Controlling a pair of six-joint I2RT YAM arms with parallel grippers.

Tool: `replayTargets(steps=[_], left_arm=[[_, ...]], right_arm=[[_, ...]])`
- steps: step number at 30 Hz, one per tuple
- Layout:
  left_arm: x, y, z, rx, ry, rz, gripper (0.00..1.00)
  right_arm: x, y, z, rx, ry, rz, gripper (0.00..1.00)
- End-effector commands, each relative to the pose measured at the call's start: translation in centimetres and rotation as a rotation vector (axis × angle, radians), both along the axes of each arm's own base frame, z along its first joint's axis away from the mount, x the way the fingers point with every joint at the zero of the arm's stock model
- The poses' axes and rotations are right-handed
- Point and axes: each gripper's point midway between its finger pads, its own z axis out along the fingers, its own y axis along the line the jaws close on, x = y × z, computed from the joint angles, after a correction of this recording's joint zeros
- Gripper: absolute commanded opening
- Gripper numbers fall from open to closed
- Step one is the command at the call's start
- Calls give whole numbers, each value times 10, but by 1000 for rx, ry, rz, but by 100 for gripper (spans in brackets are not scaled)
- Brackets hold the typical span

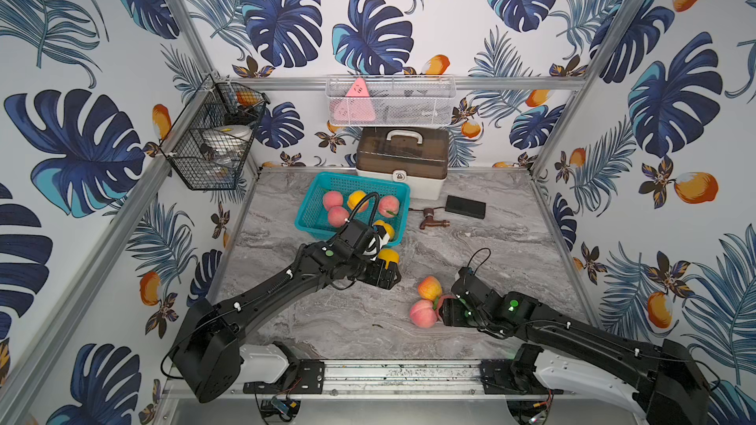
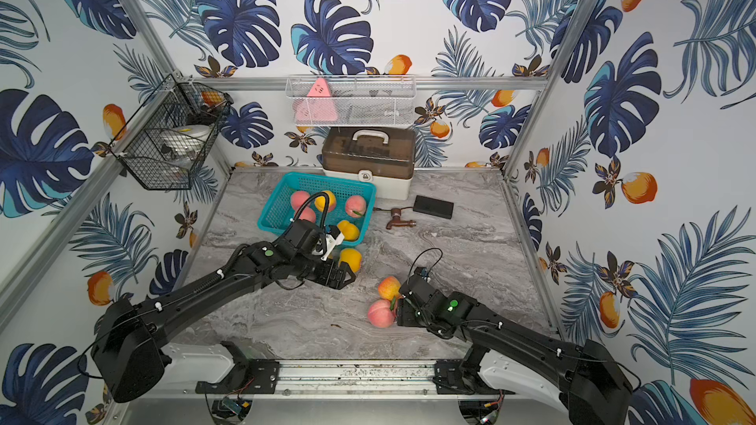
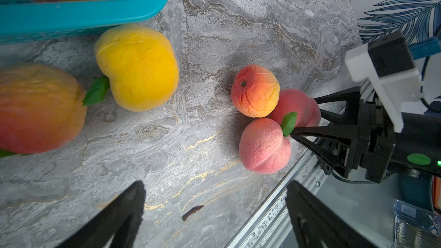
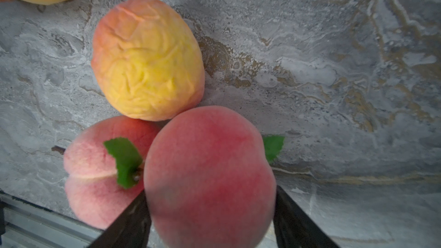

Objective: Put the peaches into the basket
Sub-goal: Pick up the peach from the center of the board.

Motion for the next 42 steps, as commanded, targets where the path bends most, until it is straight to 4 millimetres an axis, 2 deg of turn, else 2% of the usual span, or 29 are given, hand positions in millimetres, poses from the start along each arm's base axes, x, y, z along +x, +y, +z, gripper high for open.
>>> replayTargets(steps=[1, 8, 15, 23, 29, 35, 42], left_arm=[[2, -4, 5, -15, -9, -4, 95], [3, -5, 14, -24, -19, -5, 95], [2, -13, 31, -82, -16, -17, 95], [5, -21, 53, -128, -24, -26, 95], [4, -31, 69, -186, -8, -44, 95], [4, -33, 80, -200, -9, -48, 96], [6, -43, 83, -251, 22, -55, 96]], right_arm=[[2, -3, 3, -9, -19, -2, 72], [12, -10, 32, -54, -98, 10, 71], [26, -2, 57, -62, -166, 49, 72], [46, 28, 94, 20, -328, 173, 72], [59, 65, 132, 132, -503, 316, 73], [68, 92, 150, 177, -591, 419, 73], [72, 107, 165, 237, -667, 453, 72]])
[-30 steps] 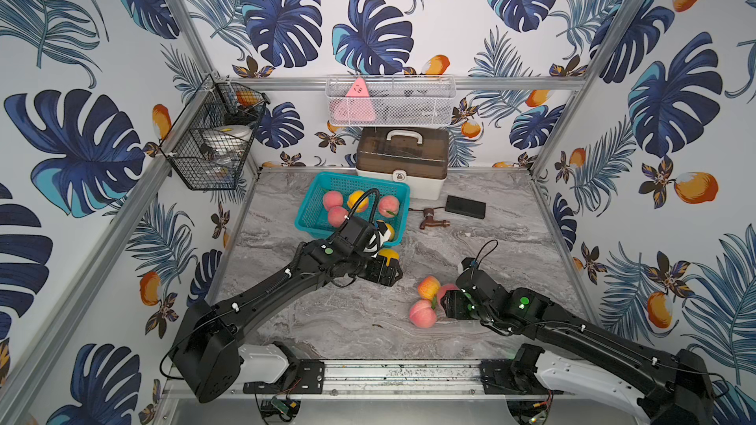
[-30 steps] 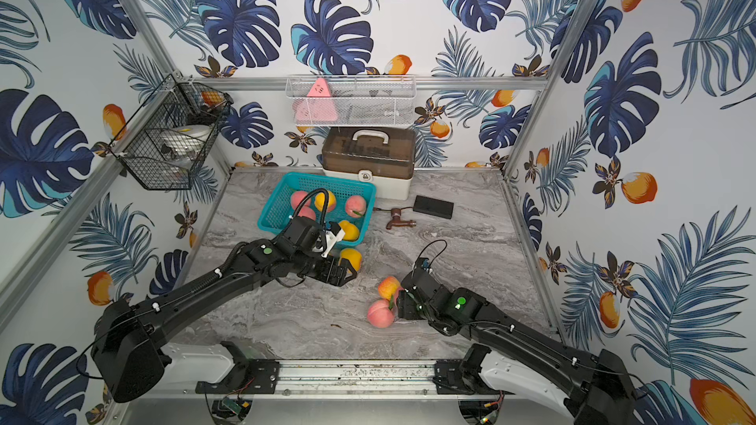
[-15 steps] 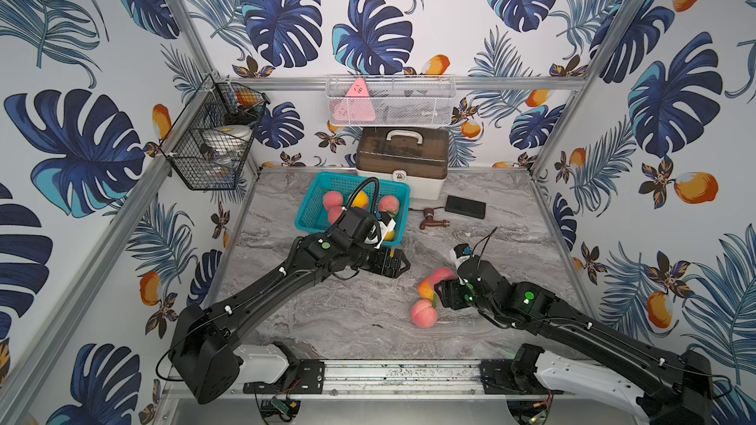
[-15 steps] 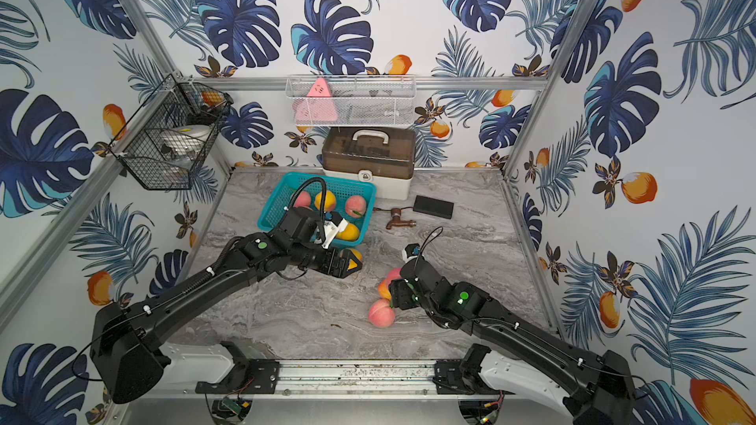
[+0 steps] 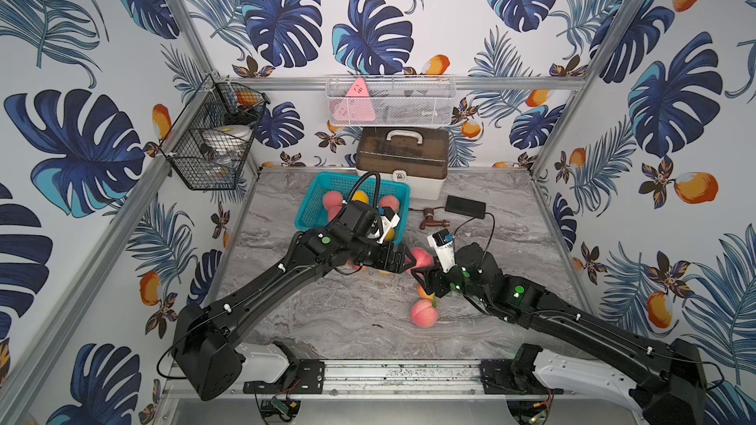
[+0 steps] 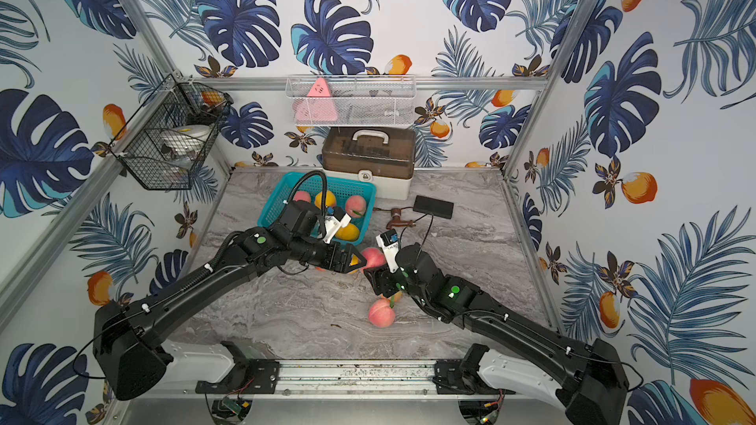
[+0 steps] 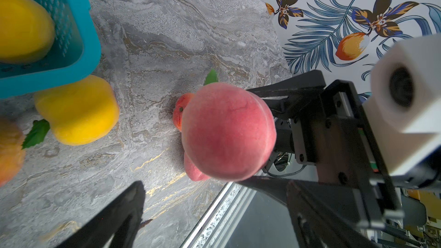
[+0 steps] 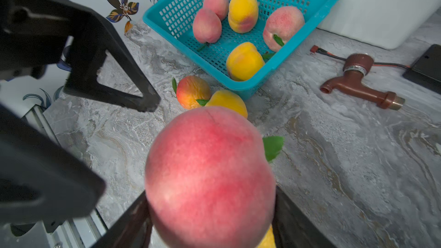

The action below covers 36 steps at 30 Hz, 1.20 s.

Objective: Put the peaches into the basket
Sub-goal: Pick up the peach from the center of the board.

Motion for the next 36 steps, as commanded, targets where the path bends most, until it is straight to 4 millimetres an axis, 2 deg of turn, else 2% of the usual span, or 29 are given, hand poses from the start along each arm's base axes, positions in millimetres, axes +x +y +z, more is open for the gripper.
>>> replayTargets(steps=[1, 11, 22, 36], left_arm=[[1, -8, 8, -45, 6, -13, 96], [0, -18, 14, -120, 38, -20, 96], [-1, -23, 9, -148, 64, -21, 95], [3, -22, 7, -140, 58, -10, 84]], right_arm=[[3, 14, 24, 73, -85, 50, 72], [-1, 16, 30, 101, -119, 84, 72], [-3, 22, 38, 135, -143, 120, 72], [-7, 23, 35, 138, -137, 139, 72]])
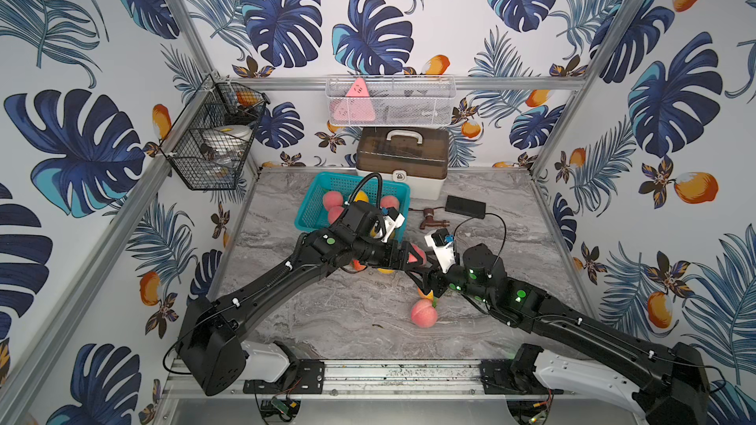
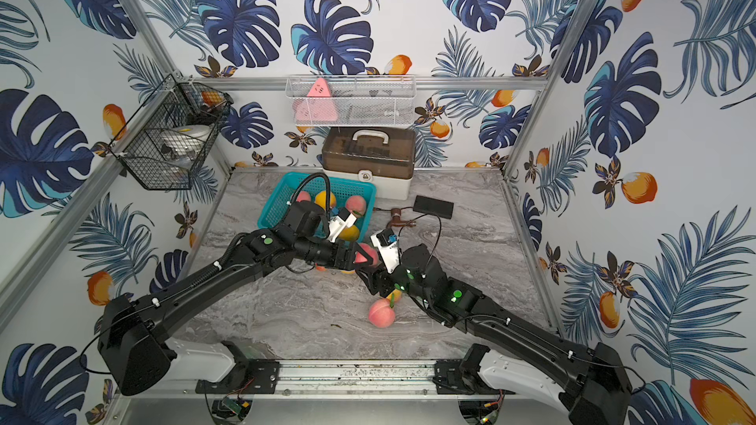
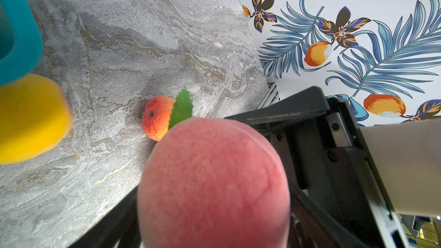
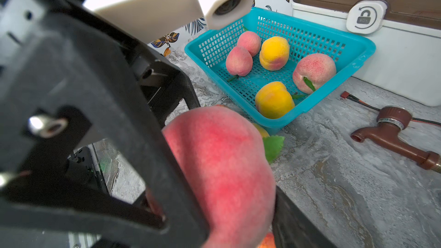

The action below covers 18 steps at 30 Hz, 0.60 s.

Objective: Put the peaches into the basket
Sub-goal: Pick up the peach from the center of the board.

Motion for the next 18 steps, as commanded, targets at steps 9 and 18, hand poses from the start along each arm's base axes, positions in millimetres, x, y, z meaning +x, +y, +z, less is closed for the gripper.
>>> replayTargets(steps=[9, 18], left_arm=[[9, 2, -3, 34, -31, 21, 78], [26, 12, -16, 74, -22, 50, 78]], right_arm=[[2, 5, 6, 20, -22, 11, 73], [5, 3, 7, 10, 7, -19, 94]])
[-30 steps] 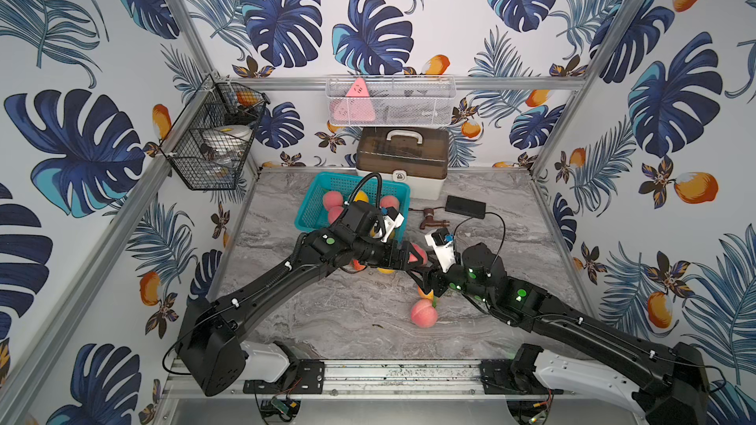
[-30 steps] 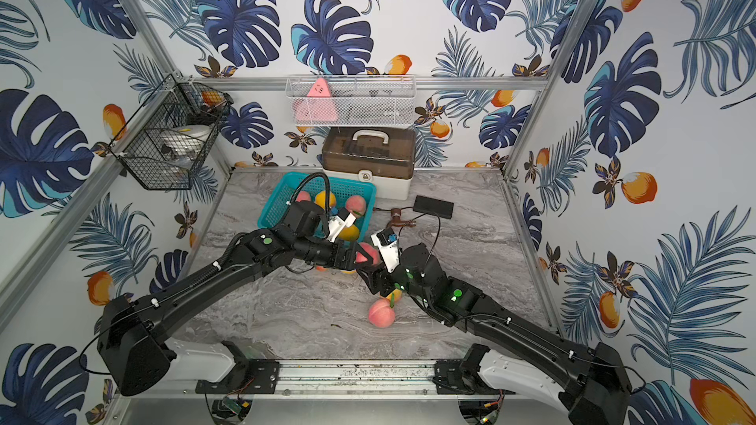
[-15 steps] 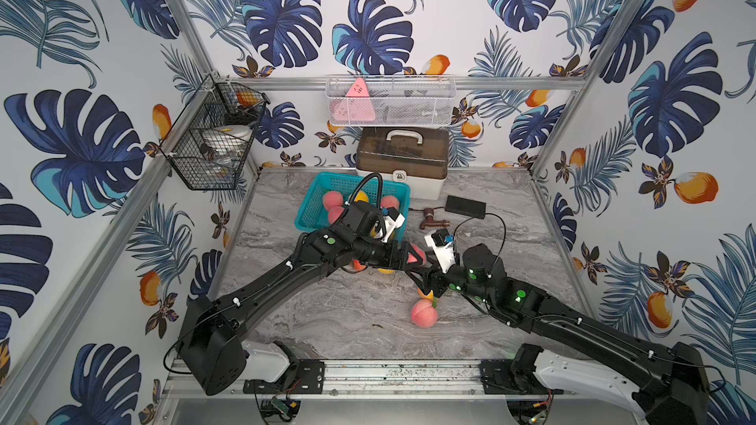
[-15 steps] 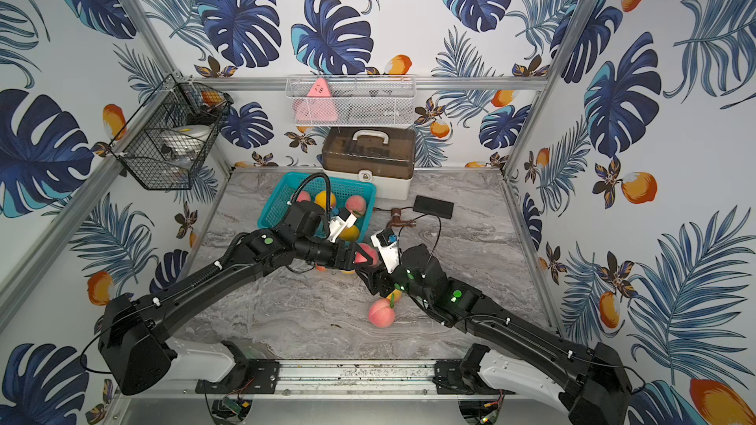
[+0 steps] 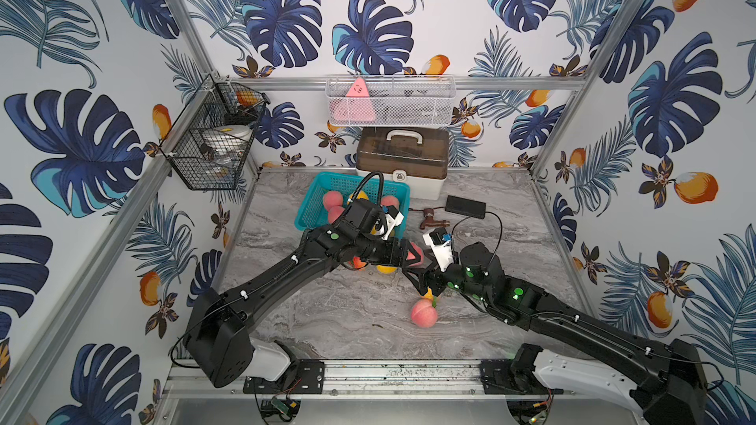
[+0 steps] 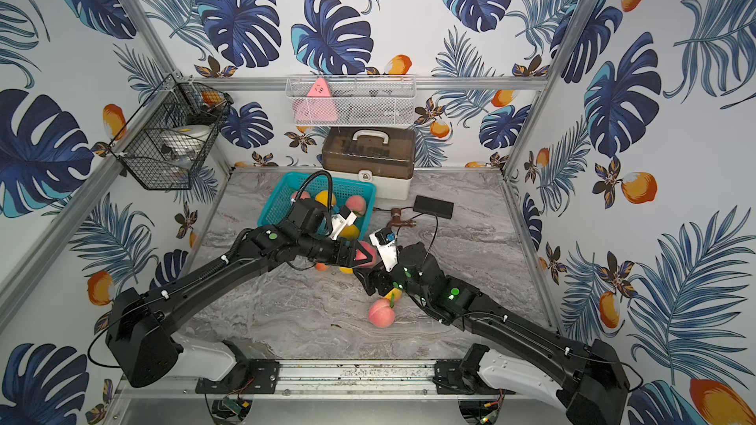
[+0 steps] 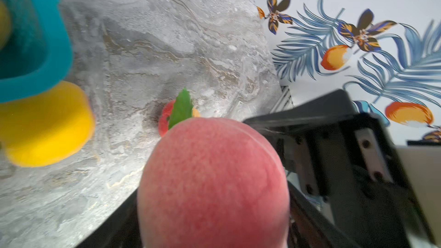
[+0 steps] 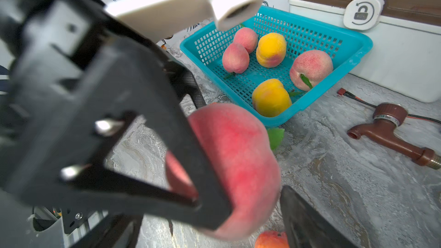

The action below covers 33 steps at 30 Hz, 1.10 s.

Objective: Put the peaches into the basket
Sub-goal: Pick up the peach from the center of the board, then place the peach in the basket.

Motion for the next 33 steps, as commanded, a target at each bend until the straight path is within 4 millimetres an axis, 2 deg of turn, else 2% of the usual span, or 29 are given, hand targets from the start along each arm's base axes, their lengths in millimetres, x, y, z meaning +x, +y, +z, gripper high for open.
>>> replayTargets(steps=[1, 5, 13, 19, 23, 27, 33], left_arm=[[9, 5, -1, 9, -20, 13, 78], [19, 11, -4, 19, -15, 28, 78], [43, 38, 3, 93, -66, 84, 78], [61, 60, 11, 164, -95, 117, 78], [75, 77, 14, 244, -124, 151, 78], [88, 84, 18, 298, -151, 167, 79], [109, 92, 19, 369, -167, 192, 79]], right_arm=[[0, 1, 7, 30, 3, -9, 95], [2, -1, 7, 19, 5, -17, 99], [21, -11, 12, -3, 40, -80, 100], [47, -15, 17, -28, 81, -115, 100], [69, -24, 10, -72, 139, -178, 100], [83, -39, 10, -153, 129, -277, 100], [95, -41, 13, -221, 108, -303, 100]])
